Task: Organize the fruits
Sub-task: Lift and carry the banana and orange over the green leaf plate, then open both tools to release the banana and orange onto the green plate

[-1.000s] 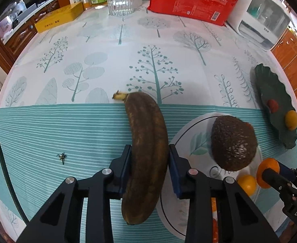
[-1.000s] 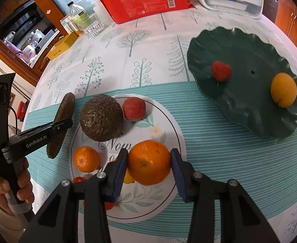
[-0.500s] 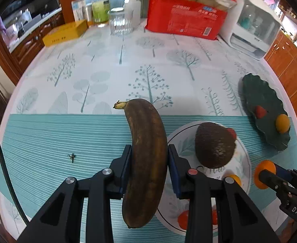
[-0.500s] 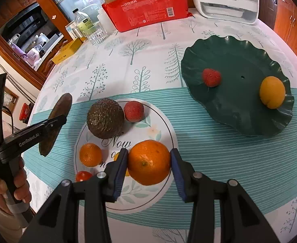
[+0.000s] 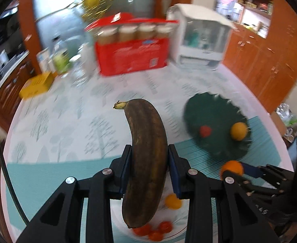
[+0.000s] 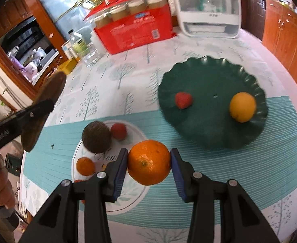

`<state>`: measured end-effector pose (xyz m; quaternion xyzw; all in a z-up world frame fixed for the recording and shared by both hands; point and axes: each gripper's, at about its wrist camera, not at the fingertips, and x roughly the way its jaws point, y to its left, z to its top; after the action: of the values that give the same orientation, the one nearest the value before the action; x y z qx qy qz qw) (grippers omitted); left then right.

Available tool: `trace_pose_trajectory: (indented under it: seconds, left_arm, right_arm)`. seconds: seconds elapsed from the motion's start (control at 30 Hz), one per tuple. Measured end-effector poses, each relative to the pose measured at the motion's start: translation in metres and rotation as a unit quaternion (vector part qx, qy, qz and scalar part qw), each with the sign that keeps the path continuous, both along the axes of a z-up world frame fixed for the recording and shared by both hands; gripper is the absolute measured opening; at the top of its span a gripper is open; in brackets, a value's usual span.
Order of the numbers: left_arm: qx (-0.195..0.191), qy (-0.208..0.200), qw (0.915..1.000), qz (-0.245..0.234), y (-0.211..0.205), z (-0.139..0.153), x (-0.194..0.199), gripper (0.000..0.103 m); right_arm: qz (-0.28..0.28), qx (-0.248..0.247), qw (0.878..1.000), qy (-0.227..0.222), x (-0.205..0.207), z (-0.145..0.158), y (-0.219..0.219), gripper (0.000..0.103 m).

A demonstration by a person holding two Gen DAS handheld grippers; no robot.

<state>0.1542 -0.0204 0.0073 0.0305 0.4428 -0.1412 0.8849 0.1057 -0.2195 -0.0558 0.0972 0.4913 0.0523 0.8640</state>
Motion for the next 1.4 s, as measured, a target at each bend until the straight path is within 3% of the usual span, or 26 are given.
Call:
trace_pose_trajectory:
  seconds: [0.17,0.3,0.6,0.77,0.97,1.27,1.37,1.4]
  left_arm:
    - [-0.012,-0.008,0.9983,-0.057,-0.055,0.014,0.022,0.032]
    - [-0.015,0.002,0.9951,-0.097,-0.097,0.01,0.043,0.032]
    - [0.001,0.057,0.99,-0.129,-0.171,-0.05,0.105,0.032]
    - [-0.01,0.086,0.9887,-0.123,-0.186,-0.081,0.134,0.032]
    - [-0.004,0.114,0.985,-0.13,-0.205,-0.115,0.141,0.032]
    - [-0.006,0.122,0.9825,-0.14,-0.207,-0.119,0.139,0.033]
    - [-0.018,0.122,0.9815,-0.146,-0.204,-0.115,0.137,0.04]
    - [-0.015,0.117,0.9826,-0.144,-0.203,-0.112,0.135,0.048]
  right_arm:
    - [-0.023,-0.018,0.999,-0.023,0.009,0.014,-0.028,0.042]
    - [-0.042,-0.037,0.998,-0.042,0.024,0.021,-0.05,0.042]
    - [-0.065,-0.082,0.992,-0.075,0.087,0.012,-0.096,0.043]
    - [-0.084,-0.063,0.993,-0.053,0.12,-0.012,-0.124,0.043]
    - [-0.099,-0.048,0.994,-0.016,0.136,-0.039,-0.14,0.043]
    - [-0.09,-0.032,0.995,0.031,0.139,-0.061,-0.14,0.045]
    - [-0.092,-0.037,0.995,0.027,0.135,-0.058,-0.139,0.045]
    - [-0.093,-0.037,0.995,0.026,0.134,-0.057,-0.14,0.045]
